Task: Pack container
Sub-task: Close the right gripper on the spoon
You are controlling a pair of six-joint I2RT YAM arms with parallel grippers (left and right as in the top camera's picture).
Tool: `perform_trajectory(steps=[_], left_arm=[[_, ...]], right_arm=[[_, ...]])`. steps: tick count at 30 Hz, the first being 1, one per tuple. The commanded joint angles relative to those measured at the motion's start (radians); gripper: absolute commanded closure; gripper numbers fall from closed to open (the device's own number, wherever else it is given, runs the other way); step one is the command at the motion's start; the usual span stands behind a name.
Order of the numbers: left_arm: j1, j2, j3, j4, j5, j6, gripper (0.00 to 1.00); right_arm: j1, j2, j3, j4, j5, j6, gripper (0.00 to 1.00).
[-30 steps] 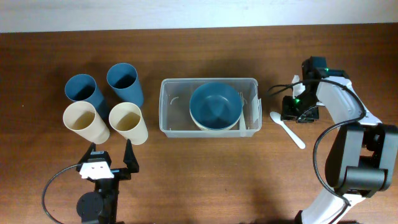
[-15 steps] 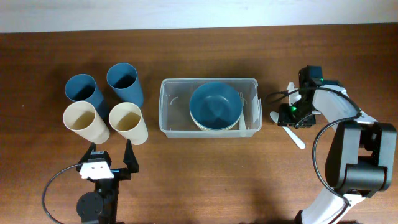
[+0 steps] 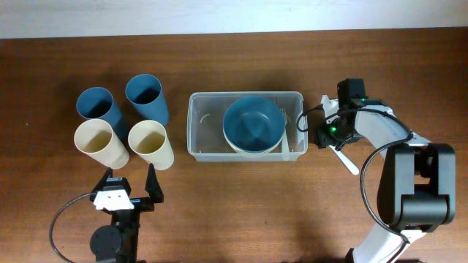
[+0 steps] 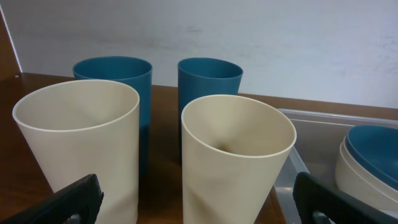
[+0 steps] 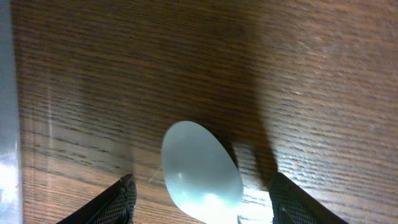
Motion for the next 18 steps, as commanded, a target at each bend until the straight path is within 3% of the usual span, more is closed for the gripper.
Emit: perform_trajectory(steps=[1, 6, 12, 18], left_arm=[[-0.003, -0.008, -0.001, -0.008, 0.007, 0.016, 0.00], [-0.003, -0.008, -0.001, -0.008, 0.007, 0.016, 0.00], [-0.003, -0.008, -0.001, -0.008, 0.007, 0.016, 0.00], [-0.003, -0.008, -0.001, -0.008, 0.007, 0.016, 0.00]], right_arm=[[0.008, 0.013, -0.029, 0.013, -0.004, -0.023, 0.37], [0.006, 0.021, -0.029, 0.013, 0.057, 0.008, 0.42], [0.006, 0.021, -0.029, 0.017, 0.108, 0.075, 0.60], [0.006, 0.021, -0.028, 0.022, 0.107, 0.084, 0.60]])
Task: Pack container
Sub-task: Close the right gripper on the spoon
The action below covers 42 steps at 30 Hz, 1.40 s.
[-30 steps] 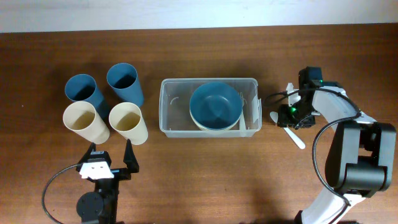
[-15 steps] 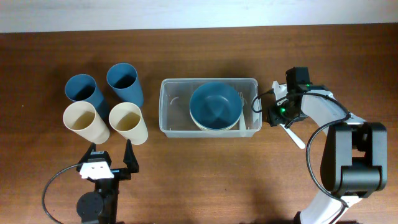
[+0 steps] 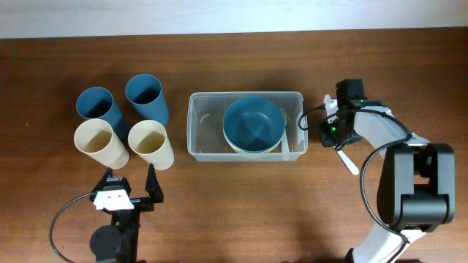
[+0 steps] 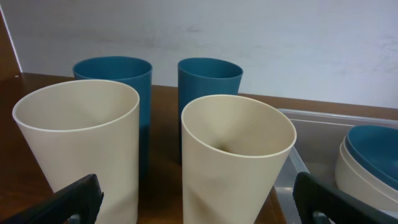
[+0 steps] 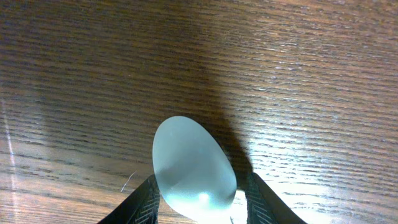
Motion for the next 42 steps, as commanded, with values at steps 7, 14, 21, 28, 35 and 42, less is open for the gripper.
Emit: perform_trajectory(steps=[7, 14, 21, 28, 35, 42], left_arm=[[-0.003, -0.008, -0.001, -0.008, 0.007, 0.016, 0.00], [-0.003, -0.008, -0.001, -0.008, 0.007, 0.016, 0.00], [-0.003, -0.008, -0.001, -0.008, 0.007, 0.016, 0.00], [-0.003, -0.008, -0.001, -0.008, 0.007, 0.016, 0.00], [-0.003, -0.008, -0.001, -0.008, 0.007, 0.016, 0.00], [-0.003, -0.008, -0.001, -0.008, 0.007, 0.016, 0.00]], right_arm=[[0.002, 0.021, -0.012, 0.011, 0.031, 0.083, 0.61], [0.002, 0.021, 0.010, 0.010, 0.031, 0.228, 0.66], [0.002, 0.021, 0.010, 0.016, 0.031, 0.323, 0.70], [0.002, 0.021, 0.020, 0.009, 0.026, 0.323, 0.77], [0.002, 0.019, 0.084, -0.037, 0.016, 0.322, 0.81], [0.002, 0.019, 0.130, -0.087, 0.016, 0.323, 0.83]])
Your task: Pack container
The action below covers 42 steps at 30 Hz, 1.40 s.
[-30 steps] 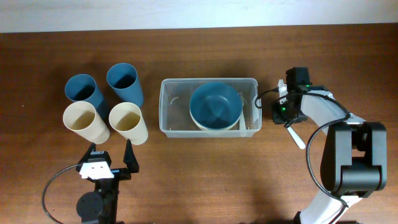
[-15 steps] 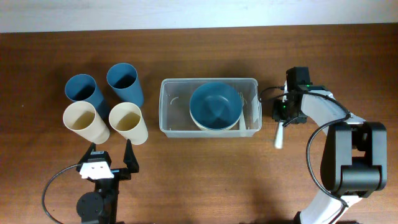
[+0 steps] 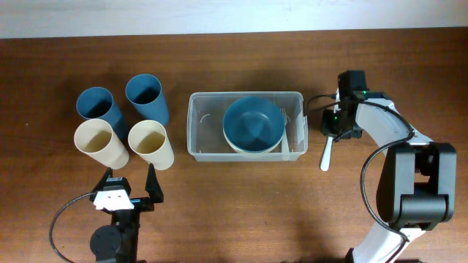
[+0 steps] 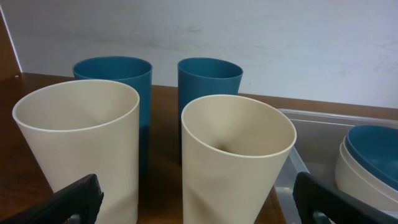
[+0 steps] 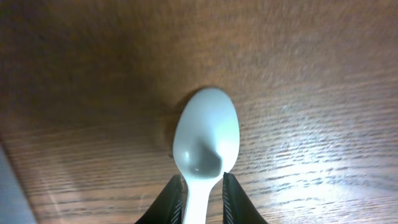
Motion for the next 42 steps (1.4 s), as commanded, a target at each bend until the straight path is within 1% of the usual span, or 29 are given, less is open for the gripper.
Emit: perform_trajectory(steps=[1, 6, 10, 12, 17, 20, 24, 26, 32, 35, 39, 41, 42], left_arm=[[-0.003, -0.008, -0.001, -0.008, 0.007, 0.016, 0.00], [-0.003, -0.008, -0.001, -0.008, 0.007, 0.016, 0.00], [-0.003, -0.008, -0.001, -0.008, 0.007, 0.016, 0.00], [-0.003, -0.008, -0.001, -0.008, 0.007, 0.016, 0.00], [-0.003, -0.008, -0.001, -0.008, 0.007, 0.016, 0.00], [-0.003, -0.008, -0.001, -0.008, 0.007, 0.016, 0.00], [-0.003, -0.008, -0.001, -0.008, 0.007, 0.016, 0.00], [-0.003, -0.008, -0.001, -0.008, 0.007, 0.016, 0.00], [-0.003, -0.008, -0.001, -0.008, 0.007, 0.016, 0.00], [-0.003, -0.008, -0.001, -0.008, 0.007, 0.016, 0.00], [-0.003, -0.008, -0.001, -0.008, 0.007, 0.016, 0.00], [-0.003, -0.008, -0.001, -0.008, 0.007, 0.016, 0.00], [-0.003, -0.008, -0.001, -0.008, 0.007, 0.016, 0.00]], right_arm=[[0.002, 0.009, 0.025, -0.023, -0.006, 0.010, 0.83], [0.003, 0.009, 0.021, -0.092, -0.006, 0.055, 0.83], [0.005, 0.009, 0.021, -0.151, -0.056, 0.090, 0.82], [0.005, 0.009, 0.021, -0.180, -0.069, 0.113, 0.75], [0.005, 0.009, 0.021, -0.251, -0.097, 0.119, 0.66], [0.005, 0.009, 0.019, -0.284, -0.100, 0.122, 0.65], [0.006, 0.009, -0.016, -0.276, -0.115, 0.156, 0.66], [0.005, 0.009, -0.070, -0.230, -0.118, 0.188, 0.66], [0.005, 0.009, -0.163, -0.126, -0.138, 0.188, 0.65], [0.005, 0.009, -0.183, -0.099, -0.138, 0.188, 0.66], [0.005, 0.009, -0.187, -0.079, -0.137, 0.188, 0.81], [0.004, 0.009, -0.187, -0.072, -0.134, 0.188, 0.86], [0.004, 0.009, -0.187, -0.070, -0.134, 0.188, 0.87]])
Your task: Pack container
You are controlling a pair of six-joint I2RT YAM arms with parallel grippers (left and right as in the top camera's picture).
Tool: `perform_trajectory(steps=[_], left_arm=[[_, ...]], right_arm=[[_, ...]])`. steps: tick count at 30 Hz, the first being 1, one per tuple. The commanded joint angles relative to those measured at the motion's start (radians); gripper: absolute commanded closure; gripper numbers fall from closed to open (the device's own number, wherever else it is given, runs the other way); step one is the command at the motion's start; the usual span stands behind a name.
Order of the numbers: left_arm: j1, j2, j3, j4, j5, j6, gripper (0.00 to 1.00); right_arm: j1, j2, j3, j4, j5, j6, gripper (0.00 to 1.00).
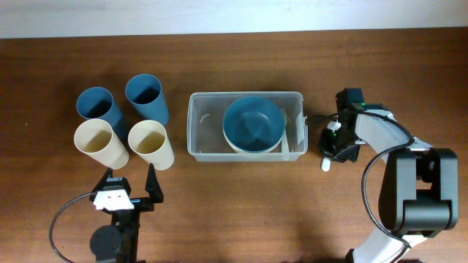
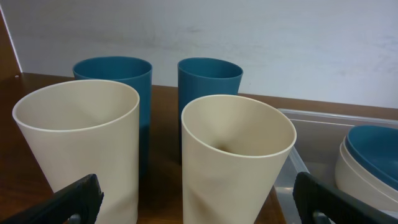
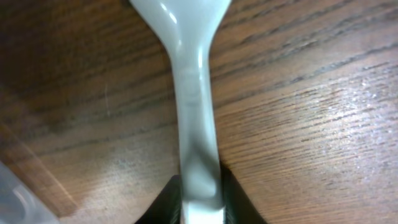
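The clear plastic container (image 1: 197, 150) stands mid-table and holds a blue bowl (image 1: 253, 124) stacked on a cream one. White cutlery (image 1: 300, 136) lies along its right wall. Just right of it, my right gripper (image 1: 337, 143) is shut on a white plastic spoon (image 1: 325, 165). In the right wrist view the spoon's handle (image 3: 194, 93) runs up from the gripper (image 3: 200, 200), low over the wood, and the bowl end is cut off at the top edge. My left gripper (image 1: 131, 188) stands open at the front left, facing the cups, and holds nothing.
Two blue cups (image 1: 146, 96) (image 1: 99, 107) and two cream cups (image 1: 150, 142) (image 1: 99, 142) stand upright left of the container. The left wrist view has the cream cups (image 2: 239, 158) nearest and the container's corner (image 2: 292, 168) to the right.
My right gripper has moved toward the table's front with the spoon. Overhead now shows only the spoon's tip below the gripper. In the wrist view the handle fills the frame. The left arm is unchanged.
At first the spoon lay on the table right of the container, with my right gripper open around its bowl end. Then the jaws stood closer about it. Later they were shut on the spoon, which pointed toward the front. Now it is held lower and nearer the front.
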Motion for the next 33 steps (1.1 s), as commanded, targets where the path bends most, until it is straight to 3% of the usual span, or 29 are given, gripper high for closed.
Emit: perform_trajectory(steps=[1, 23, 30, 33], left_arm=[[-0.003, -0.008, -0.001, -0.008, 0.007, 0.016, 0.00], [-0.003, -0.008, -0.001, -0.008, 0.007, 0.016, 0.00], [-0.003, -0.008, -0.001, -0.008, 0.007, 0.016, 0.00], [-0.003, -0.008, -0.001, -0.008, 0.007, 0.016, 0.00]], right_arm=[[0.005, 0.052, -0.042, 0.034, -0.024, -0.002, 0.87], [-0.174, 0.051, 0.018, 0.021, -0.071, -0.045, 0.96], [-0.178, 0.051, 0.130, -0.075, -0.088, -0.100, 0.95], [-0.178, 0.051, 0.138, -0.076, -0.095, -0.100, 0.84]])
